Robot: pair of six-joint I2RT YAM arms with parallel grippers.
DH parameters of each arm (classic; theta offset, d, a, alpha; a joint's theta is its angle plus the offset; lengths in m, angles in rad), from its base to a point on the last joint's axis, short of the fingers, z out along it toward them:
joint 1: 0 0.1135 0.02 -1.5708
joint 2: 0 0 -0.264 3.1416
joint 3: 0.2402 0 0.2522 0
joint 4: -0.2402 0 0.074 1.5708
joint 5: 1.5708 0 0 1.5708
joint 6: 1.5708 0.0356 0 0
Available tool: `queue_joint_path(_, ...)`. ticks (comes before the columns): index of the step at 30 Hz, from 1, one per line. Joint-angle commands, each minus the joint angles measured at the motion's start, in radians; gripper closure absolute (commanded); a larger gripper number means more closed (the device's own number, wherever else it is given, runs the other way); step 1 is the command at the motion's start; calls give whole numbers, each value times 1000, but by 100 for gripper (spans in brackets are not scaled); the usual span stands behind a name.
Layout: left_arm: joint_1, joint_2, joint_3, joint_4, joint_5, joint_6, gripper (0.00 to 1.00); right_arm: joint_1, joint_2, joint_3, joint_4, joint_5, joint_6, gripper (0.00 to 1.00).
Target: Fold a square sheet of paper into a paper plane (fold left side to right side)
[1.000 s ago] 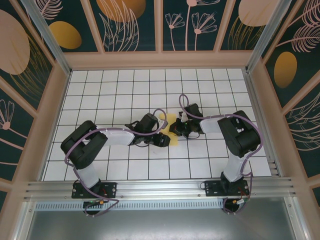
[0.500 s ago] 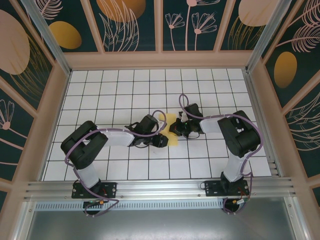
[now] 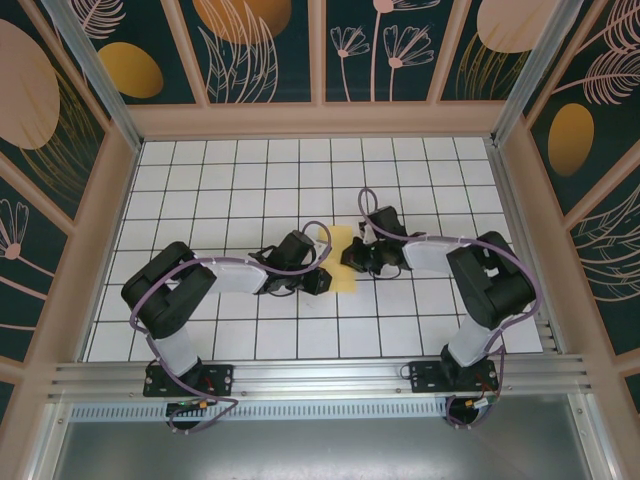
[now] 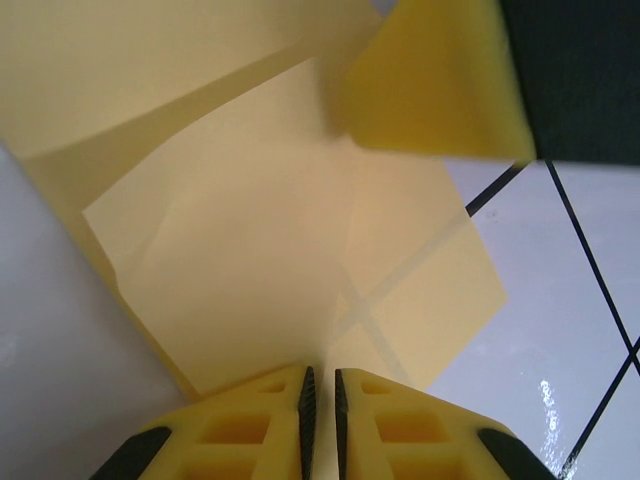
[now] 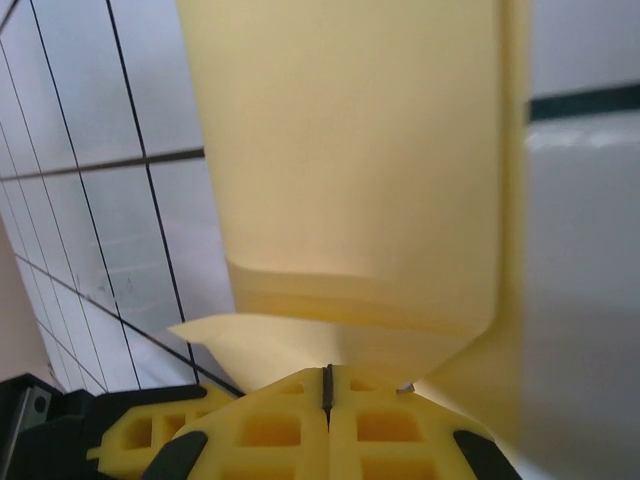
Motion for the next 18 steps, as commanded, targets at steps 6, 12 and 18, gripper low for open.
queue_joint_path(6, -1, 10, -31, -87, -28, 16, 83, 64, 34, 9, -13, -3, -17, 100)
queue_joint_path(12, -1, 13, -31, -89, -34, 14, 84, 70, 78, 24, -31, 13, -30, 100)
queue_joint_path(18, -2, 20, -31, -92, -40, 14, 85, 49, 102, 43, -89, 85, -47, 100)
